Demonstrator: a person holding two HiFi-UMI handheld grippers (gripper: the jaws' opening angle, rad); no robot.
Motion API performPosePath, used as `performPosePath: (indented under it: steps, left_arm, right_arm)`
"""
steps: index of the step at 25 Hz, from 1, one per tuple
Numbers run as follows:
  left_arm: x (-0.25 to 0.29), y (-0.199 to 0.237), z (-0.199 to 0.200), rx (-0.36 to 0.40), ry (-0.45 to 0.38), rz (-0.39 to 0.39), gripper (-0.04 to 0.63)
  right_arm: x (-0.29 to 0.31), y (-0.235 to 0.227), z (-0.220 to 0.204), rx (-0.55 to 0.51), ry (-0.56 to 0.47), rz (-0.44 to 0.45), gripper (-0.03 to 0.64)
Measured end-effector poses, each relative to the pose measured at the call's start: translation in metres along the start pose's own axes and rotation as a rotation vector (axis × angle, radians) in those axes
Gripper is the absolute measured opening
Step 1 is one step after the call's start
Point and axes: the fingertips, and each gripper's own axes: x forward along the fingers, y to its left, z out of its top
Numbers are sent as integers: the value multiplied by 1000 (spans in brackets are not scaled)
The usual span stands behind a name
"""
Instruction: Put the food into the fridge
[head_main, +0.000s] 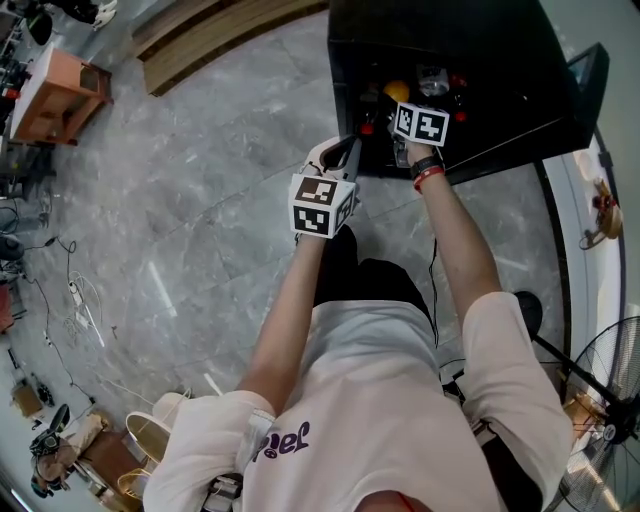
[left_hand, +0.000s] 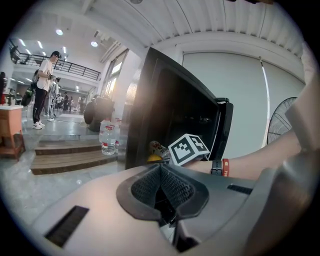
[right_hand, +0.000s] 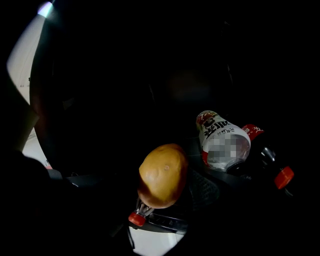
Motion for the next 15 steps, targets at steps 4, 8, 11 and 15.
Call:
performPosePath:
  steps: [4,8,11,15]
  left_arm:
    - [1,5,0,-4,-2,7,18]
    - [1,9,2,-48,-18,11,18]
    - [2,10,2,-56,-20,10,18]
    - [4,8,0,-55,-9,4,18]
  right_arm:
    - [15,-4,1,-13,6,-11,337]
    - [25,-10,0,-17,10,-17,339]
    - [30,-13,1,-2,-1,-22,339]
    - [32,-14,0,-4,-8,-26,342]
